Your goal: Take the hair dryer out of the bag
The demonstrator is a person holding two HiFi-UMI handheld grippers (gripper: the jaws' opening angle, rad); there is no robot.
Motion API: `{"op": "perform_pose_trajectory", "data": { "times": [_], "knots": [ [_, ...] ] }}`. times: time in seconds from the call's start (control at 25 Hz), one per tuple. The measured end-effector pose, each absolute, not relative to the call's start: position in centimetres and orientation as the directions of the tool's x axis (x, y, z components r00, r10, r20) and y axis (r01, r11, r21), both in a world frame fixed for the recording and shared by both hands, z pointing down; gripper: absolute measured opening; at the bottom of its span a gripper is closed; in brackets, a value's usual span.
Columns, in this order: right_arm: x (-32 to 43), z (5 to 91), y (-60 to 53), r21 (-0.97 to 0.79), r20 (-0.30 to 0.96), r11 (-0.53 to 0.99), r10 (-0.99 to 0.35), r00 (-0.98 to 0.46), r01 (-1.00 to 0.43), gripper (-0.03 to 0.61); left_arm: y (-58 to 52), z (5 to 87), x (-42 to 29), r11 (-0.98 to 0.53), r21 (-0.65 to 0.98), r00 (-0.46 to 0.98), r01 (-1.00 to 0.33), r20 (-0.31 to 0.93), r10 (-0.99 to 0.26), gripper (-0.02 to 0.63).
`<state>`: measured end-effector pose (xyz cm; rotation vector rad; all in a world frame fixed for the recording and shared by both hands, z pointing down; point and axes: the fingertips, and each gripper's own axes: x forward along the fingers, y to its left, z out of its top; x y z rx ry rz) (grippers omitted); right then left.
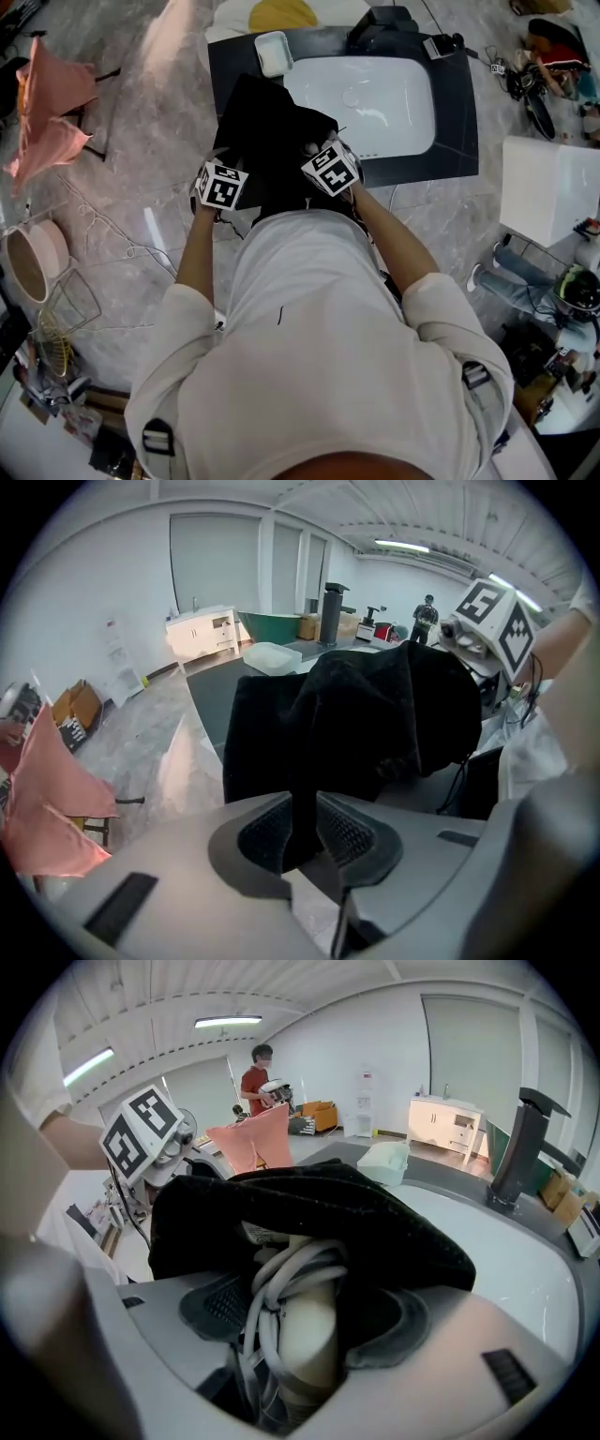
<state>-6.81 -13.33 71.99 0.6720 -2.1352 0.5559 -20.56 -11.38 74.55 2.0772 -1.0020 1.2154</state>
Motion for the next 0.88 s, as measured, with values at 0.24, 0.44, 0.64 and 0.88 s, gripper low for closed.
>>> {"op": "perform_pose_trajectory", "data": {
  "times": [0.24, 0.44, 0.64, 0.88],
  "knots": [
    [-6.0, 71.4, -11.7, -0.188, 0.802, 0.758, -0.249, -0.544, -0.624, 0.285, -12.9, 74.9, -21.5, -0.548, 0.036, 0.278, -0.836, 0.888, -0.367, 0.075],
    [-4.8, 71.1, -10.1, -0.224, 0.801, 0.764, -0.21, -0.561, -0.605, 0.284, -14.2, 75.0, -21.9, -0.535, 0.004, 0.248, -0.845, 0.889, -0.385, 0.077],
    [-3.4, 70.6, -8.4, -0.25, 0.801, 0.77, -0.176, -0.573, -0.587, 0.284, -15.0, 75.1, -22.3, -0.515, -0.009, 0.227, -0.857, 0.891, -0.392, 0.089],
    [-1.8, 70.1, -6.6, -0.266, 0.799, 0.784, -0.145, -0.583, -0.56, 0.282, -15.3, 75.0, -22.5, -0.491, -0.049, 0.177, -0.87, 0.898, -0.403, 0.086]
  ]
}}
